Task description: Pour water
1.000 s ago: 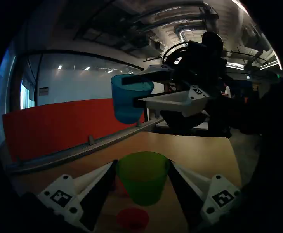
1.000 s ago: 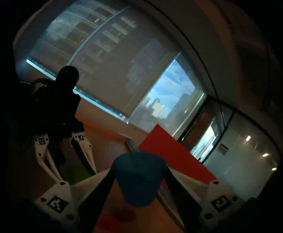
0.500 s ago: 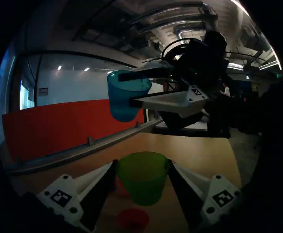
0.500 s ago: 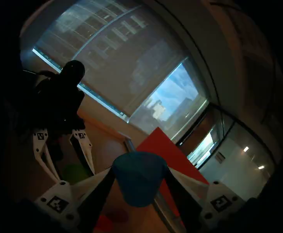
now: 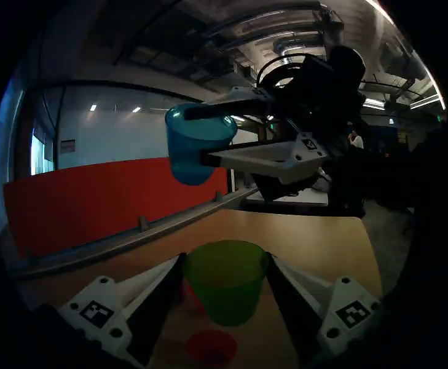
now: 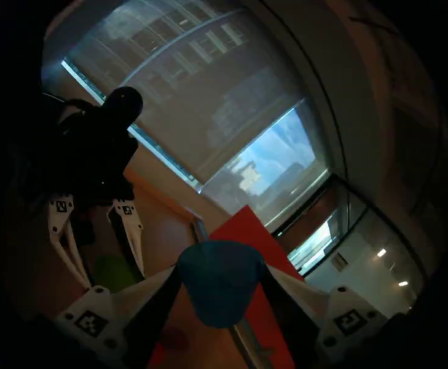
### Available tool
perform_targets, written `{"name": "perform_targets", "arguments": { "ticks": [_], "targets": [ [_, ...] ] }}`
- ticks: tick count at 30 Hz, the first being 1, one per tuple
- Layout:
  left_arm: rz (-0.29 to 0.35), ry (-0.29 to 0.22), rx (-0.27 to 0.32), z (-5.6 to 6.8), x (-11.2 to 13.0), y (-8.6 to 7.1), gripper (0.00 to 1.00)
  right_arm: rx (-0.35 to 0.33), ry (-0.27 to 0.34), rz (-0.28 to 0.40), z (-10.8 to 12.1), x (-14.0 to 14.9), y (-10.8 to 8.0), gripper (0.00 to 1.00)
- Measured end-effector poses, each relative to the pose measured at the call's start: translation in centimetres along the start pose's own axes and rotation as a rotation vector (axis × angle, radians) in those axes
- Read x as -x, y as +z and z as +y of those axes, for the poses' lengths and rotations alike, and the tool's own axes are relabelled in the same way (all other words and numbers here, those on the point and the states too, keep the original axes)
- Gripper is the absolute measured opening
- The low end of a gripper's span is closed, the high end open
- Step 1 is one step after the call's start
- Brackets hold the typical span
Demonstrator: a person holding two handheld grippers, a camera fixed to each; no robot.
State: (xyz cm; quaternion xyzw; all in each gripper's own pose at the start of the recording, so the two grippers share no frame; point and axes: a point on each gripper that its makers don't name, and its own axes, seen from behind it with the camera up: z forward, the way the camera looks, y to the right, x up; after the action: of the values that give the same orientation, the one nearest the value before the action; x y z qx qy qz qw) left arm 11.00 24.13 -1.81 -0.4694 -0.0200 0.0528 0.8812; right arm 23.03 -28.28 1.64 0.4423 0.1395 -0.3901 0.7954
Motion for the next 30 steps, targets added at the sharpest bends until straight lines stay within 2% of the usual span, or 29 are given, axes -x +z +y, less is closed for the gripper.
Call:
{"name": "perform_targets", "arguments": {
  "ticks": [17,30],
  "targets": [
    [0.005,0.004,0.007,0.3,-0.5,0.2,0.9,0.026,-0.112,-0.008,1.1,-0.8,-0.2,0.91],
    [0.01,0.001,0.008,0.2,-0.6,0.2,0.9,0.025,-0.166,-0.02,1.1,-0.9,0.0,0.91]
  ]
}}
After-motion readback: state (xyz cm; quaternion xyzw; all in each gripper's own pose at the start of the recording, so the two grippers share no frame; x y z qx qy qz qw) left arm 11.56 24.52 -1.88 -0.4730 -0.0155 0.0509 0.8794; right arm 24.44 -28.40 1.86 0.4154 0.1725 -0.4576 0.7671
